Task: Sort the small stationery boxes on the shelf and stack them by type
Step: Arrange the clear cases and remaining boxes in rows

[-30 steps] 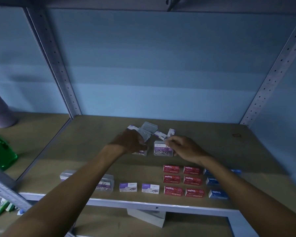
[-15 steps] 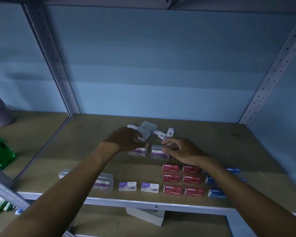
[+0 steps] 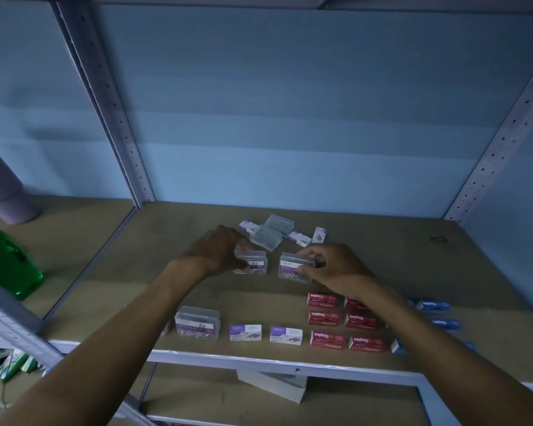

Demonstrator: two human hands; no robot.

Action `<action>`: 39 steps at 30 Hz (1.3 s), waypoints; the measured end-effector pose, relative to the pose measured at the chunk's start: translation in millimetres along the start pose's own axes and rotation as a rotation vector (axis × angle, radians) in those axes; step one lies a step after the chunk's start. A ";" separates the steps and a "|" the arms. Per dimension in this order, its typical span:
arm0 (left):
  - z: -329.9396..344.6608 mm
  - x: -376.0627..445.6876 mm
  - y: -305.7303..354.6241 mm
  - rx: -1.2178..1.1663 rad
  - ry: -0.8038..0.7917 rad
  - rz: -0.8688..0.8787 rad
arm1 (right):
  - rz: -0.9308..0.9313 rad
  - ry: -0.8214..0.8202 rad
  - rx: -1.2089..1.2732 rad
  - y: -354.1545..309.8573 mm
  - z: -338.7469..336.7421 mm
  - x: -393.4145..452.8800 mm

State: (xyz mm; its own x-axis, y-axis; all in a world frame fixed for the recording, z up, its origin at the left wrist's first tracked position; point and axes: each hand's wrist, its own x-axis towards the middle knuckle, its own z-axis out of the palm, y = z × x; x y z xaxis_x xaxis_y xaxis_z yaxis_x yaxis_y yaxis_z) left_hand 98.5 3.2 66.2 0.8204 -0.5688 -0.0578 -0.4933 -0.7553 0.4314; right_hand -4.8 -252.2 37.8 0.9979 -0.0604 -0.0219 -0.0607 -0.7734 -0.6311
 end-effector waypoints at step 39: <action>-61.0 -66.7 -106.8 0.089 -0.086 0.079 | -0.107 -0.101 0.107 -107.9 85.1 5.8</action>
State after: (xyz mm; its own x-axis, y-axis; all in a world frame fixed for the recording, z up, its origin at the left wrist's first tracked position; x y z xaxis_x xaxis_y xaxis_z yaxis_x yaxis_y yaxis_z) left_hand 114.1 141.6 78.9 0.7522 -0.6504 -0.1051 -0.5820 -0.7308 0.3567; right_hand 9.3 -115.4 39.8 0.9960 0.0864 -0.0241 0.0434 -0.6999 -0.7129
